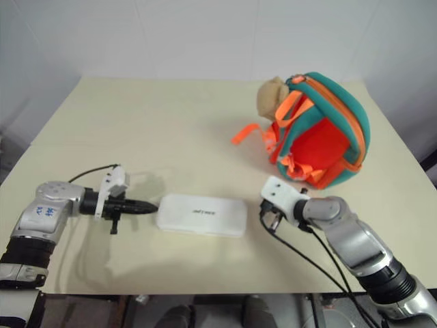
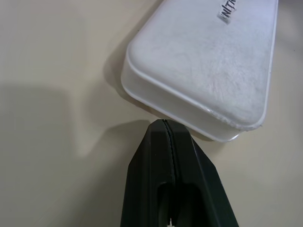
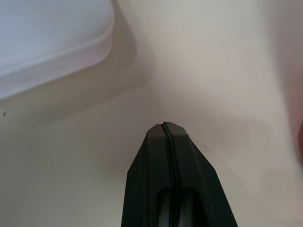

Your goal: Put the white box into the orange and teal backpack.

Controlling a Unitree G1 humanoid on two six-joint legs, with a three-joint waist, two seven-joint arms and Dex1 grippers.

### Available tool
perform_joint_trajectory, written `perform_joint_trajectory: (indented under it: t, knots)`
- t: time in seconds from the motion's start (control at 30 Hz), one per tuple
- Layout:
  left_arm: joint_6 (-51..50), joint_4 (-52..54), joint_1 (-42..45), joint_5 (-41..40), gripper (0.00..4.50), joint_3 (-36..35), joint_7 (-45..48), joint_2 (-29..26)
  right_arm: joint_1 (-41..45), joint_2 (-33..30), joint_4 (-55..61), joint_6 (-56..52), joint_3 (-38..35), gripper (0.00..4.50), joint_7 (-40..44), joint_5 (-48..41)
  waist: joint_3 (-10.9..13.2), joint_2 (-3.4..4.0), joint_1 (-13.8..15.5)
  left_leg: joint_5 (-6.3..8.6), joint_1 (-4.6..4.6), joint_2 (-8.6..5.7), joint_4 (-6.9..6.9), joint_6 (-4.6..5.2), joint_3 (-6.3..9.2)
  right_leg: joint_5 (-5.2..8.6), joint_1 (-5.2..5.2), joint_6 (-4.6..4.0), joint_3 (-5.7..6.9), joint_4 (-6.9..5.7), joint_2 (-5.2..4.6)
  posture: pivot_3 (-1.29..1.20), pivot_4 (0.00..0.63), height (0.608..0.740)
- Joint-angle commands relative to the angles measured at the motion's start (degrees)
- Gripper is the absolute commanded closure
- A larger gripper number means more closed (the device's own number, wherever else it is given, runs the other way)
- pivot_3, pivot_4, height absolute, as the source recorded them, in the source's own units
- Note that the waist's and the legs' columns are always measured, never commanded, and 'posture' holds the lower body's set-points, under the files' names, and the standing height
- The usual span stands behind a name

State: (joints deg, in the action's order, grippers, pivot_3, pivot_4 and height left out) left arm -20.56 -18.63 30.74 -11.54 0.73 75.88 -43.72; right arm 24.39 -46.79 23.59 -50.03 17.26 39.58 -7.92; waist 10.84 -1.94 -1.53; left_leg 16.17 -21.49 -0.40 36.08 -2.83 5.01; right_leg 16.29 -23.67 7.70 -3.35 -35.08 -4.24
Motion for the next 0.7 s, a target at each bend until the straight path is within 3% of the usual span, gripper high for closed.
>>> perform_joint_trajectory:
  t: [0.03, 0.33, 0.7]
  knots:
    - [-0.64, 3.02, 0.24, -2.15, 4.50, -0.44, -0.07, 0.31, -0.01, 0.27, 3.17, 0.45, -0.67, 4.38, 1.31, -0.57, 0.00, 0.01, -0.01, 0.00, 0.00, 0.00, 0.00, 0.00, 0.00, 0.00, 0.00, 0.00, 0.00, 0.00, 0.00, 0.00, 0.150, 0.740]
    - [-3.65, 7.99, -2.86, -3.39, 4.50, -0.23, -0.26, -0.99, 1.43, 4.20, 2.25, 1.01, 0.44, 4.38, 0.16, 1.31, 0.01, 0.01, -0.01, 0.00, 0.01, 0.00, 0.01, 0.00, -0.01, 0.00, 0.00, 0.00, -0.03, -0.01, -0.01, 0.00, 0.150, 0.740]
    - [-0.85, 6.64, -2.95, -4.64, 4.50, -4.96, -4.30, -1.82, -1.00, 0.51, 2.15, 1.41, -4.18, 4.38, 0.40, 2.13, 0.01, 0.02, 0.12, 0.00, 0.00, -0.01, 0.01, 0.00, 0.00, 0.00, 0.00, 0.00, 0.00, 0.00, -0.03, 0.00, 0.150, 0.740]
